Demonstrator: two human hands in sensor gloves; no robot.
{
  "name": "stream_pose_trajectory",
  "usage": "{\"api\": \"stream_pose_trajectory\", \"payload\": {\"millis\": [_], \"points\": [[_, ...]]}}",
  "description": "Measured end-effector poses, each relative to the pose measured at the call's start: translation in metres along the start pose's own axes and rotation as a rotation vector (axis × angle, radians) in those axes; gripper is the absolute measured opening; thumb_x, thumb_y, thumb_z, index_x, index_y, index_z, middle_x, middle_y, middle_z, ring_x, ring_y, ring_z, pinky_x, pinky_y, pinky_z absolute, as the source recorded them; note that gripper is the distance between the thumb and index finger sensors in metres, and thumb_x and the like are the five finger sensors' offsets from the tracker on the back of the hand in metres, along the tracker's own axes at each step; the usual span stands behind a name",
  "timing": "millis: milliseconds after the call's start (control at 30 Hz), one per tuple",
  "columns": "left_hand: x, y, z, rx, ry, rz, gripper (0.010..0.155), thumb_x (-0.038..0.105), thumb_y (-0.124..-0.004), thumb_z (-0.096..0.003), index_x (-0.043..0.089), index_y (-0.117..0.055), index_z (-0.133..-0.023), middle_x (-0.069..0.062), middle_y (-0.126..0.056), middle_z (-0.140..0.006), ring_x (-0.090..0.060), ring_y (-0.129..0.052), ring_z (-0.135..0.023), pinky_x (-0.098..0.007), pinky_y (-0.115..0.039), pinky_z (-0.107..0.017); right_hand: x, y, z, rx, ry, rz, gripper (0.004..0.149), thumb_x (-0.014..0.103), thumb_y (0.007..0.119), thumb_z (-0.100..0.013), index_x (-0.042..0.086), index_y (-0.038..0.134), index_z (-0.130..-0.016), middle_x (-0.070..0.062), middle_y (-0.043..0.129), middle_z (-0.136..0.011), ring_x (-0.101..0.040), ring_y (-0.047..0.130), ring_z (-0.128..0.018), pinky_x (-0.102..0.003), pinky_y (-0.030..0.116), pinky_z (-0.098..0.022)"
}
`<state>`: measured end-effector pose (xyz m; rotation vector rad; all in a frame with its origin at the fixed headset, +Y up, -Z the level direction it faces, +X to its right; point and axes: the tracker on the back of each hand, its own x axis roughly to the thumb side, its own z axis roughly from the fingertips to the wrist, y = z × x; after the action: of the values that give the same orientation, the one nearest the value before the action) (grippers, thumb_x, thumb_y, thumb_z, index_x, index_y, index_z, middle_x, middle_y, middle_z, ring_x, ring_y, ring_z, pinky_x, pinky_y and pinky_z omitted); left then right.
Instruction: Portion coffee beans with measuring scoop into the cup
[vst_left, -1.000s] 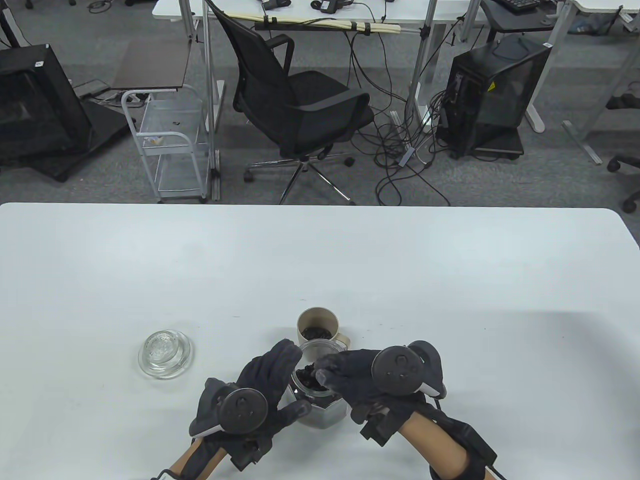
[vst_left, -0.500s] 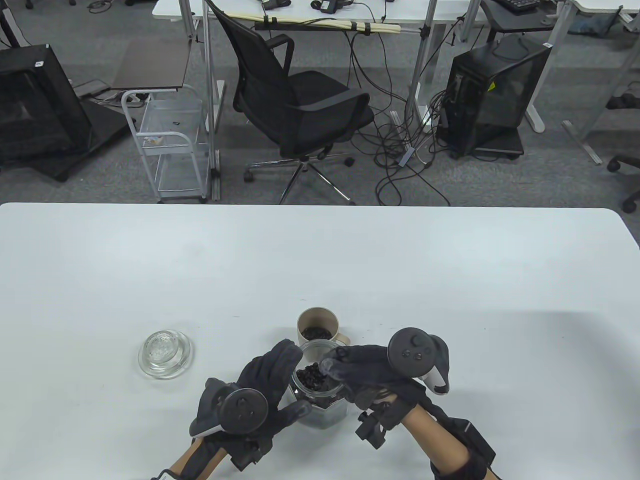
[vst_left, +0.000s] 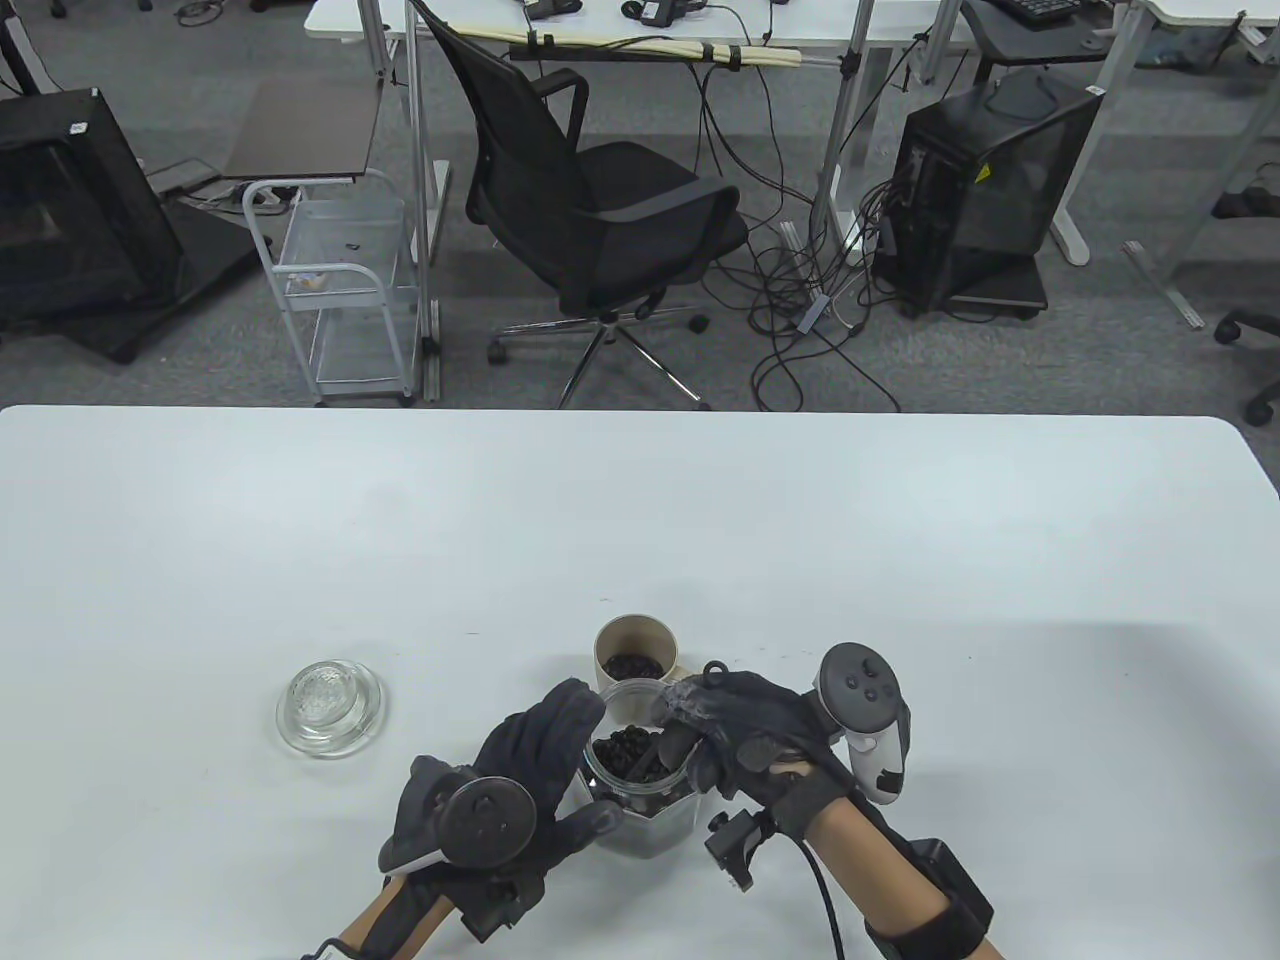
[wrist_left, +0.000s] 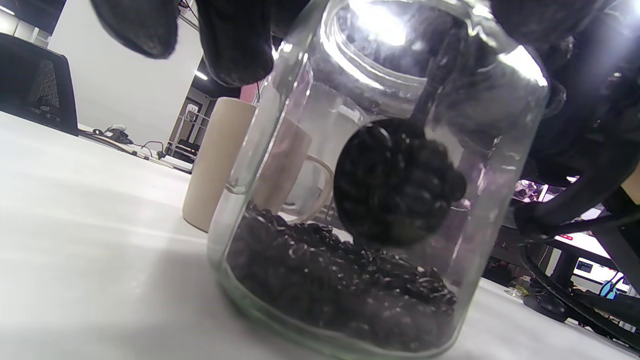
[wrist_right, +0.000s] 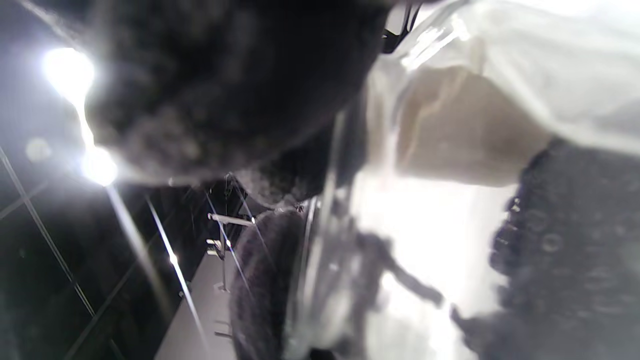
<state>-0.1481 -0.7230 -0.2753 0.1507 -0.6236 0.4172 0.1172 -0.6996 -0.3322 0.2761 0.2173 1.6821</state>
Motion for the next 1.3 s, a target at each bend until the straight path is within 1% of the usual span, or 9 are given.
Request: {"api": "stream_pose_trajectory", "payload": {"millis": [133,233,300,367,467,667,800,1067,1300], "points": [[0.0,0.0,0.0,0.0,0.0,-0.002,0.094,0.076,-0.053,-0.0505,0.02,-0.011,-0.113,-0.014,-0.026,-0.124,-0.036,-0.063,-0.11,-0.064,-0.058,-0.077,-0.004,-0.003,-0.001,-0.024,0.01,-0.054,0.045,0.044,0.083,-0.052,0.005,0.098,-0.068,-0.016,0.107,-0.033,-0.001,0.103,-0.008,-0.014,0.086,0.001],[0.0,0.0,0.0,0.0,-0.001,-0.002,0.094,0.076,-0.053,-0.0506,0.02,-0.011,-0.113,-0.013,-0.026,-0.124,-0.036,-0.063,-0.11,-0.064,-0.058,-0.077,-0.004,-0.006,0.0,-0.061,0.001,-0.091,0.045,0.044,0.082,-0.052,0.005,0.098,-0.067,-0.015,0.106,-0.031,0.0,0.103,-0.009,-0.014,0.086,0.0],[0.0,0.0,0.0,0.0,0.0,-0.002,0.094,0.076,-0.053,-0.0505,0.02,-0.011,-0.113,-0.014,-0.026,-0.124,-0.036,-0.063,-0.11,-0.064,-0.058,-0.077,-0.004,-0.012,0.001,-0.117,-0.006,-0.104,0.044,0.045,0.082,-0.052,0.006,0.098,-0.066,-0.014,0.106,-0.03,0.001,0.103,-0.008,-0.013,0.086,0.001],[0.0,0.0,0.0,0.0,-0.001,-0.002,0.094,0.076,-0.053,-0.0506,0.02,-0.011,-0.113,-0.014,-0.026,-0.124,-0.036,-0.063,-0.11,-0.064,-0.058,-0.077,-0.005,-0.016,0.001,-0.131,0.003,-0.141,0.044,0.045,0.081,-0.053,0.006,0.098,-0.066,-0.013,0.106,-0.03,0.001,0.103,-0.008,-0.013,0.086,0.001],[0.0,0.0,0.0,0.0,-0.001,-0.002,0.094,0.076,-0.053,-0.0506,0.02,-0.011,-0.113,-0.013,-0.026,-0.124,-0.036,-0.063,-0.11,-0.064,-0.057,-0.077,-0.013,-0.023,-0.001,-0.141,0.052,-0.27,0.044,0.045,0.08,-0.053,0.006,0.097,-0.067,-0.013,0.106,-0.03,0.001,0.102,-0.009,-0.014,0.086,0.0],[0.0,0.0,0.0,0.0,0.0,-0.002,0.094,0.076,-0.053,-0.0505,0.02,-0.011,-0.113,-0.014,-0.026,-0.124,-0.036,-0.063,-0.11,-0.064,-0.058,-0.077,-0.031,-0.031,-0.008,-0.147,0.129,-0.402,0.045,0.045,0.079,-0.054,0.006,0.096,-0.069,-0.013,0.106,-0.032,0.001,0.103,-0.01,-0.014,0.087,-0.002],[0.0,0.0,0.0,0.0,-0.001,-0.002,0.094,0.076,-0.053,-0.0506,0.02,-0.011,-0.113,-0.013,-0.026,-0.124,-0.036,-0.063,-0.11,-0.064,-0.058,-0.077,-0.038,-0.038,-0.01,-0.161,0.141,-0.458,0.045,0.045,0.078,-0.055,0.006,0.096,-0.07,-0.012,0.106,-0.033,0.0,0.103,-0.011,-0.015,0.087,-0.003],[0.0,0.0,0.0,0.001,-0.001,0.0,0.094,0.076,-0.053,-0.0506,0.02,-0.011,-0.113,-0.014,-0.026,-0.124,-0.036,-0.063,-0.11,-0.064,-0.058,-0.077,-0.044,-0.052,-0.012,-0.18,0.145,-0.487,0.045,0.046,0.076,-0.056,0.007,0.095,-0.071,-0.011,0.106,-0.035,0.0,0.103,-0.013,-0.016,0.087,-0.005],[0.0,0.0,0.0,0.0,-0.001,0.001,0.094,0.076,-0.053,-0.0506,0.02,-0.01,-0.113,-0.014,-0.026,-0.124,-0.036,-0.063,-0.11,-0.064,-0.058,-0.077,-0.041,-0.058,-0.013,-0.174,0.114,-0.563,0.046,0.048,0.074,-0.058,0.009,0.094,-0.073,-0.009,0.106,-0.037,0.0,0.103,-0.015,-0.016,0.088,-0.007]]}}
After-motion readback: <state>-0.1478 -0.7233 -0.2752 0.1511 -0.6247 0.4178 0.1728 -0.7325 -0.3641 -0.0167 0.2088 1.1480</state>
